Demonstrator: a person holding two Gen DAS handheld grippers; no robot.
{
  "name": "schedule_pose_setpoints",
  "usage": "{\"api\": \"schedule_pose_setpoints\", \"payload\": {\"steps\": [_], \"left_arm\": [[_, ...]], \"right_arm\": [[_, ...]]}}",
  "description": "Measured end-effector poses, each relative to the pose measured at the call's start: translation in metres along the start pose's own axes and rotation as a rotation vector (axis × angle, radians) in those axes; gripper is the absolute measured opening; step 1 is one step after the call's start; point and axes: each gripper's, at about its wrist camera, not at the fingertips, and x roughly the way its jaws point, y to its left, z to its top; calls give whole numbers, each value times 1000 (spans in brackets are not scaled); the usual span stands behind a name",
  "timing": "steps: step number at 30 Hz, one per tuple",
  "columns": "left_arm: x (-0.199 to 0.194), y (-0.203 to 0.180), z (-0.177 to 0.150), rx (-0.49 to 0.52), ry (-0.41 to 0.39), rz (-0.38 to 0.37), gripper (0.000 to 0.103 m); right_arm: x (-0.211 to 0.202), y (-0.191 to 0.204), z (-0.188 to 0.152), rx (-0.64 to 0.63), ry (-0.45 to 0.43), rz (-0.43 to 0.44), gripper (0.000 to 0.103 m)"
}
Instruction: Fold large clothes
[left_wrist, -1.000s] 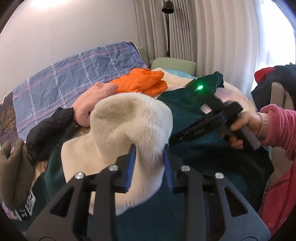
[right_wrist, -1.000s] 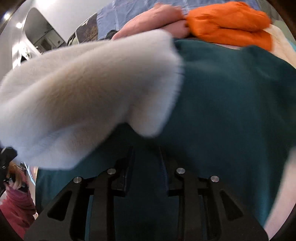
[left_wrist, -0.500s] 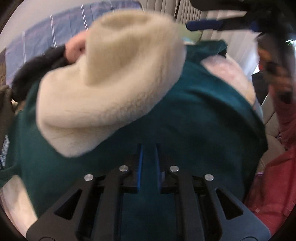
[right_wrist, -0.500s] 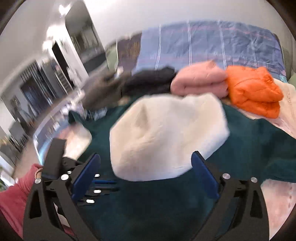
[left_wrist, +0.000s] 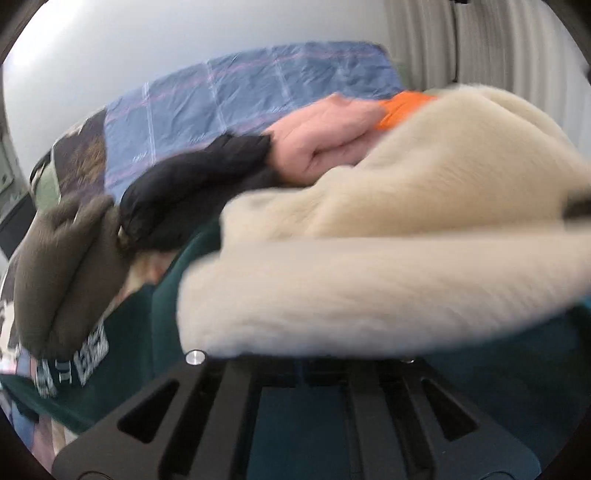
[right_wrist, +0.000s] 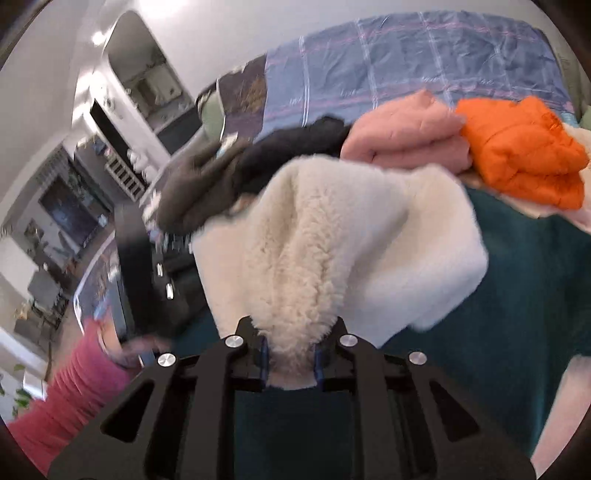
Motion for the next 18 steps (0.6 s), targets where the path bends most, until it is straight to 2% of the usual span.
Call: {"api": "schedule_pose_setpoints", "payload": {"steps": [2, 4, 7, 9, 11, 12, 13, 15, 16, 18], "left_arm": [[-4, 2, -19, 11, 34, -1, 2], [-10, 4, -46, 19, 89, 33, 2], [-30, 27, -62, -58, 112, 85, 4], [-48, 39, -58, -91, 78, 137, 12], [-69, 51, -49, -110, 37, 187, 15], [-80, 57, -42, -133, 1, 186, 15], [-89, 58, -36, -155, -29, 165, 15], [-99, 54, -19, -185, -79, 65, 15], [-100, 46, -17, -184, -85, 14, 16], [-89, 18, -8, -150, -66, -98, 20]], "right_arm": [[13, -2, -21, -19, 62, 25, 20], [26, -7, -42, -12, 140, 30, 23], [31, -15, -60, 15, 220, 45, 30], [20, -18, -59, 18, 202, 53, 34], [-8, -25, -49, 33, 101, 43, 46], [-23, -33, -42, 57, 36, 21, 49], [-32, -42, -38, 83, -11, -5, 55], [-43, -63, -27, 146, -80, -81, 56], [-42, -78, -20, 189, -91, -141, 56], [-26, -102, -13, 264, -55, -145, 57]]}}
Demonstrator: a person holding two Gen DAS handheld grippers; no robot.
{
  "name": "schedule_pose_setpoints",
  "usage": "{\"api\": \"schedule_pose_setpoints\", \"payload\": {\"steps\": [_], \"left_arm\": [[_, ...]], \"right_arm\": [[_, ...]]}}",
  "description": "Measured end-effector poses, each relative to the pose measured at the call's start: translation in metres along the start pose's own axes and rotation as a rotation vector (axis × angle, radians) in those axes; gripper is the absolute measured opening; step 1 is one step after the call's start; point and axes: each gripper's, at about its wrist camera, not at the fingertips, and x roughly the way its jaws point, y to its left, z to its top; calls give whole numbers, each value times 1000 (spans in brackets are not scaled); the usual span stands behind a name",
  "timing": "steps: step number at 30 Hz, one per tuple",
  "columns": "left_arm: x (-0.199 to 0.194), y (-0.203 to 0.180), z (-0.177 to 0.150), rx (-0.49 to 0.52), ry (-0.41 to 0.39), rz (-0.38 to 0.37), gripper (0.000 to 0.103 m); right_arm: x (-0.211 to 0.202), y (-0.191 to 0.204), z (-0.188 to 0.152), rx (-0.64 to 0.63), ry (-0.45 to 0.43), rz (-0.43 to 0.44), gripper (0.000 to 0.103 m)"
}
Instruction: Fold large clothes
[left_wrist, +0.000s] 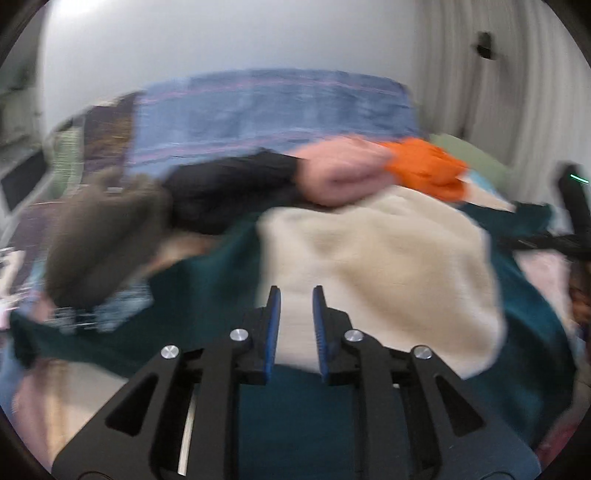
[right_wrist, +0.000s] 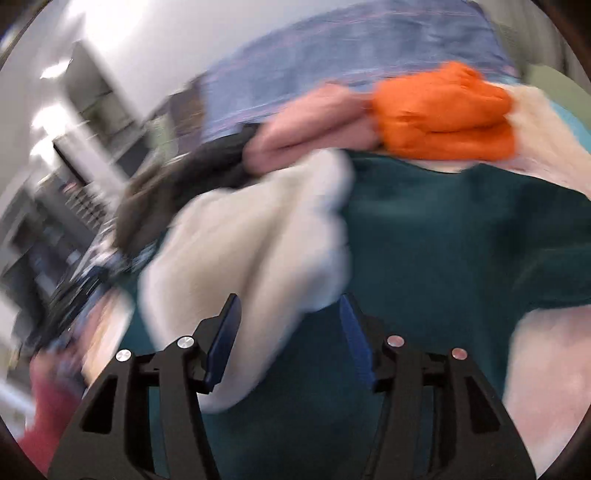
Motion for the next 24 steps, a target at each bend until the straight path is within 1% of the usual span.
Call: {"api": "schedule_pose_setpoints", "payload": {"steps": [2, 3, 4, 5, 6, 7, 8, 9, 10, 11, 12, 13, 14, 15, 16, 17, 18, 19, 20, 21, 22, 23, 24], "left_arm": [[18, -27, -4, 50, 34, -58, 30], [32, -44, -7, 90, 57, -74, 33], [45, -58, -11, 127, 81, -80, 38], [60, -69, -15, 164, 111, -76, 42], [76, -81, -23, 205, 155, -56, 42], [92, -85, -28, 235, 189, -26, 42], [102, -87, -33, 259, 202, -4, 42], [103, -87, -35, 262, 194, -4, 42], [102, -85, -33, 249, 193, -9, 42], [99, -83, -31, 237, 191, -7, 42], [97, -79, -33, 233, 193, 0, 42], [96, -78, -35, 237, 195, -1, 42], [95, -78, -38, 239, 194, -5, 42], [94, -80, -39, 239, 191, -11, 42], [91, -80, -38, 239, 190, -14, 42], [89, -80, -38, 239, 188, -17, 42], [89, -79, -38, 241, 188, -20, 42], [88, -79, -38, 244, 187, -16, 42], [86, -80, -37, 242, 185, -13, 42], [85, -77, -37, 236, 184, -13, 42], [82, -73, -33, 224, 179, -12, 41], [78, -72, -30, 211, 168, -11, 33], [72, -67, -19, 194, 135, -11, 27]], "right_arm": [[34, -19, 10, 134, 109, 131, 64], [54, -23, 12, 213, 176, 230, 67], [66, -21, 14, 240, 215, 278, 71], [78, -17, 18, 256, 244, 303, 71], [82, -11, 22, 268, 239, 292, 69], [81, -7, 30, 260, 176, 258, 49], [73, -1, 36, 220, 117, 243, 22], [61, 8, 42, 149, 38, 240, 22], [42, 20, 43, 37, -75, 232, 20], [30, 30, 38, -57, -135, 214, 20], [25, 35, 31, -139, -163, 178, 20], [25, 35, 20, -184, -146, 113, 21], [31, 27, 12, -168, -93, 56, 24], [48, 4, 4, -88, 29, -37, 29], [60, -17, -1, -4, 105, -86, 40], [61, -37, -7, 89, 127, -46, 39], [54, -49, -11, 152, 107, 15, 38], [42, -51, -11, 159, 90, -4, 38], [30, -45, -9, 132, 54, -71, 40], [18, -35, -7, 93, -4, -151, 42], [2, -19, -6, 23, -87, -205, 42], [-8, -5, -5, -43, -139, -197, 42], [-15, 10, -4, -97, -169, -170, 42]]}}
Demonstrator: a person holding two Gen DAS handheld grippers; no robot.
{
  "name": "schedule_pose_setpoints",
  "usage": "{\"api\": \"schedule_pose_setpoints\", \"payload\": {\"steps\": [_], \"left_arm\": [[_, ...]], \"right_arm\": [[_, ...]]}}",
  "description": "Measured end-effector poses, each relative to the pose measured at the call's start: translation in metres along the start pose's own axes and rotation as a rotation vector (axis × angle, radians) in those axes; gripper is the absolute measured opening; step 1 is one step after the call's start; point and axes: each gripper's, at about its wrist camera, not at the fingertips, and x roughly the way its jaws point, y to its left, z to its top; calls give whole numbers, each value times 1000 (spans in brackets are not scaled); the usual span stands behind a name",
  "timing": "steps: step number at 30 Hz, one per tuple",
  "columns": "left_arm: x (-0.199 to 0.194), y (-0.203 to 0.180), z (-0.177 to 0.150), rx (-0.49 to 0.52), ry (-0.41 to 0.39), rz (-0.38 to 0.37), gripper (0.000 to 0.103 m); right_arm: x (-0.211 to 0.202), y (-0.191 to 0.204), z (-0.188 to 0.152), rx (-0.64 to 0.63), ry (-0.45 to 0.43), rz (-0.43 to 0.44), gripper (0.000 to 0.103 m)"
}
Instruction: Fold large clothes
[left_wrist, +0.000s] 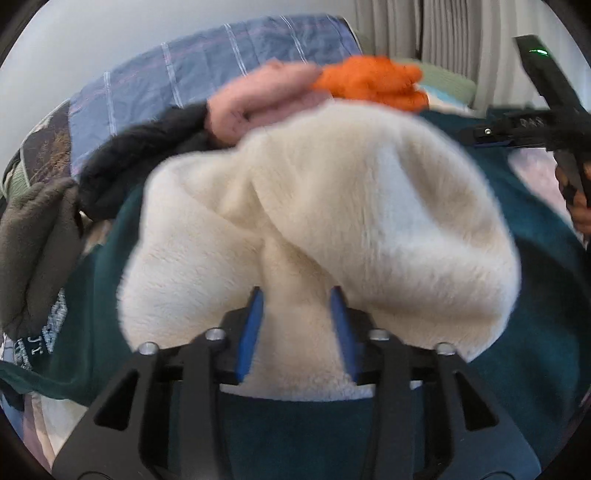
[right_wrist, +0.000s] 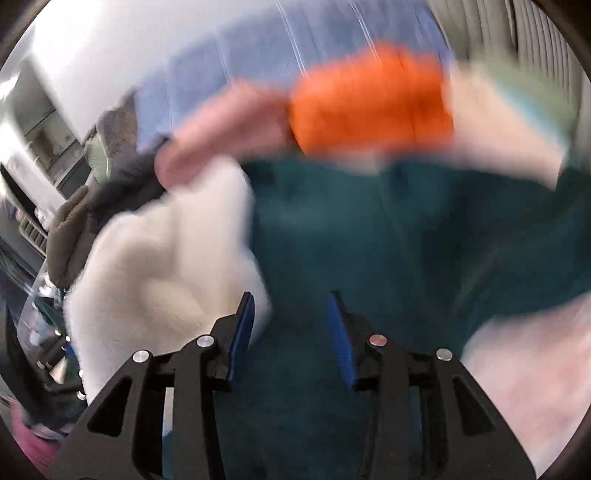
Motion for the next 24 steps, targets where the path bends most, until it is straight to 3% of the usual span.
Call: {"api": "schedule_pose_setpoints", "payload": {"steps": [2, 4, 6, 8, 10, 11, 12, 15, 21, 24], "left_arm": [[-17, 5, 10, -32, -54, -12, 18], [-31, 10, 21, -83, -117, -36, 18], [-27, 10, 30, -104, -120, -46, 18], [-4, 6, 26, -91, -58, 4, 18], [27, 5, 12, -68, 33, 68, 19], [39, 5, 2, -60, 70, 96, 21], [48, 8, -8, -77, 48, 70, 21], [43, 15, -5, -119, 32, 43, 21], [42, 7, -7, -90, 33, 76, 22], [31, 16, -3, -128, 14, 75, 26]], "right_arm": [[-13, 29, 4, -72, -62, 101, 42], [-16, 55, 7, -142, -97, 210, 42], [-10, 81, -5, -217, -90, 260, 42], [8, 92, -17, -283, -21, 214, 44], [69, 99, -40, -365, 175, 44, 52], [90, 91, -53, -360, 225, 54, 54], [90, 83, -57, -326, 164, 101, 55], [87, 88, -53, -326, 175, 87, 55], [93, 93, -64, -327, 149, 80, 57], [94, 94, -67, -342, 135, 68, 58]]}}
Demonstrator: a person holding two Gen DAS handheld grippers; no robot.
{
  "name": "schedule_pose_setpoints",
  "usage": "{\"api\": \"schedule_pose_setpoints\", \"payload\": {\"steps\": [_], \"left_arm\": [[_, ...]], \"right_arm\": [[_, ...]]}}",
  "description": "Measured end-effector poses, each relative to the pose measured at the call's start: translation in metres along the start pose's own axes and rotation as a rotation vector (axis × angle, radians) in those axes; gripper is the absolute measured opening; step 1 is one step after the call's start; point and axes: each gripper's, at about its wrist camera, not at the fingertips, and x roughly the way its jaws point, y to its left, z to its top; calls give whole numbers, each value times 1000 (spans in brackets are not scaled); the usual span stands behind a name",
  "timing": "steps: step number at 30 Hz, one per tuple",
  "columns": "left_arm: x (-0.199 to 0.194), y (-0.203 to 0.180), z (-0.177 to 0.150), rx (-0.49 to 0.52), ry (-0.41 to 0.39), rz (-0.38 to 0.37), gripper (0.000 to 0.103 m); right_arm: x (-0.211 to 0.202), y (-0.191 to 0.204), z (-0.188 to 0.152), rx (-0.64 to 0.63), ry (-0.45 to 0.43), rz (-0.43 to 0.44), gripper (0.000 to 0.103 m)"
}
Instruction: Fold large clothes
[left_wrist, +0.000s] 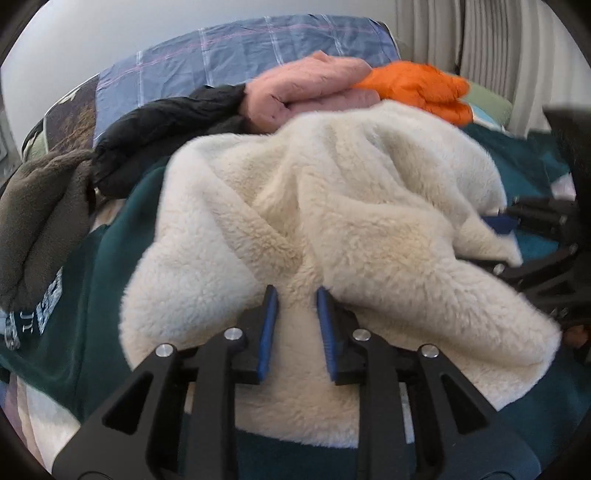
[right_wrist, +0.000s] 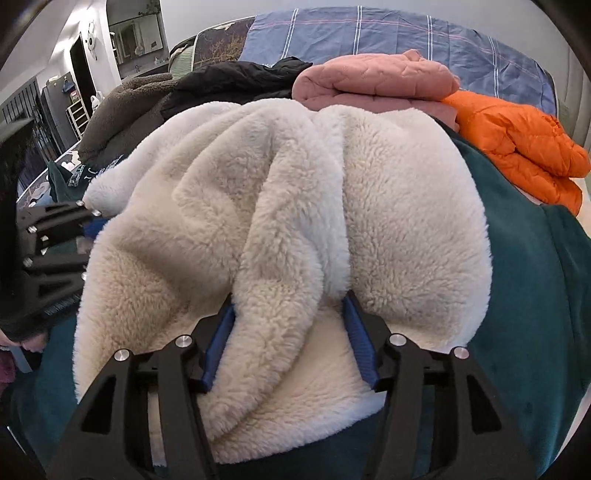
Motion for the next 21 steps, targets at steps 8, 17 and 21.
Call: {"api": "schedule_pose_setpoints", "payload": {"steps": [8, 17, 21], "left_arm": [[-86, 115, -28, -360, -157, 239, 78], [-97, 262, -91, -973, -89, 260, 86], [-80, 312, -90, -1182, -76, 256, 87]], "right_arm": [[-6, -3, -2, 0, -15, -3, 59], [-7, -3, -1, 0, -20, -7, 60], [-6, -3, -1, 0, -20, -6, 60]]}}
